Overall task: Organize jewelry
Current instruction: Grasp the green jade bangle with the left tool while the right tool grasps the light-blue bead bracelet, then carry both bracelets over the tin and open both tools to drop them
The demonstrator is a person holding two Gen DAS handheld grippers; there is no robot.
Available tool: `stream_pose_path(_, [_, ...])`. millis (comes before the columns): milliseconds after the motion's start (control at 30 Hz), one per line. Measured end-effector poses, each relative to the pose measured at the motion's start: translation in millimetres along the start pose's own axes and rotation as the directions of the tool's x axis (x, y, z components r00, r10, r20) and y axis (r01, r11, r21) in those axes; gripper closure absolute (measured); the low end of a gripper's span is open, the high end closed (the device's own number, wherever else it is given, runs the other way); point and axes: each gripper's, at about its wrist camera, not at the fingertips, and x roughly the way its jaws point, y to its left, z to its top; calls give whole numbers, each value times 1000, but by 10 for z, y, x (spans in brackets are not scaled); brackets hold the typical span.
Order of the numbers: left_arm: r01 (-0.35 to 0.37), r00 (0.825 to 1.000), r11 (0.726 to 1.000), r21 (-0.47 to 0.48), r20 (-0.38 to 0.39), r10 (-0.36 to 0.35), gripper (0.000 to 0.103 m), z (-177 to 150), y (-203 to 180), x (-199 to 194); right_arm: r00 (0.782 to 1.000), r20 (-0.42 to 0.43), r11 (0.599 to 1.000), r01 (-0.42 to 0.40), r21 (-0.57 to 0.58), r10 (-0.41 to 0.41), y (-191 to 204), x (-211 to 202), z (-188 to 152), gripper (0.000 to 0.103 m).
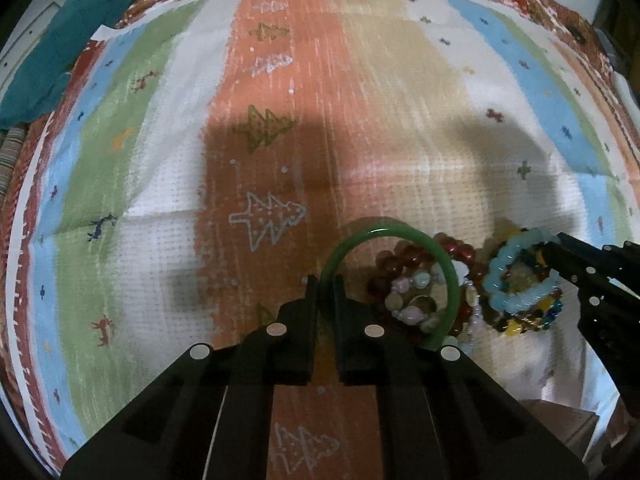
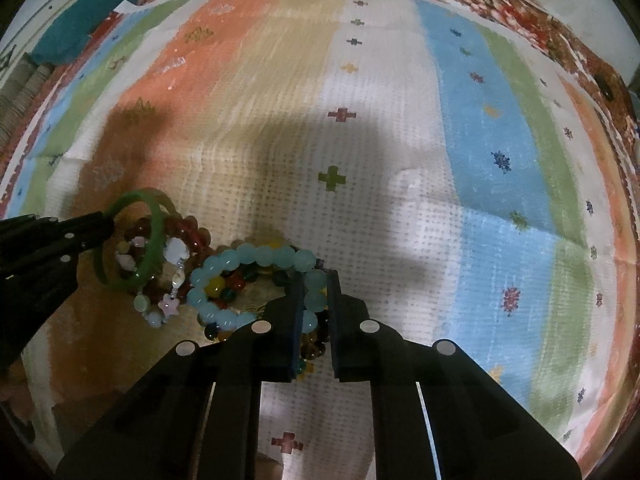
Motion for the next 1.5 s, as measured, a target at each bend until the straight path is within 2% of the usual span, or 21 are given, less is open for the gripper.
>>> stream_pose_path(300, [15, 998, 1000, -15, 54, -15, 97, -113, -17, -326, 995, 91, 999, -45, 13, 43, -65, -375, -25, 91])
stream_pose_path(800, [35, 992, 999, -33, 121, -30, 97, -234, -91, -755, 981, 188, 998, -59, 19, 54, -41, -784, -208, 91])
stream_pose_path(1233, [93, 968, 996, -14, 237, -87, 97, -514, -235, -1309, 956, 290, 999, -41, -2, 40, 50, -1243, -449, 91])
stream_pose_path(1500, [95, 960, 995, -4, 266, -90, 97, -676, -276, -1447, 942, 333, 999, -36, -20, 41, 106, -1438, -606, 91])
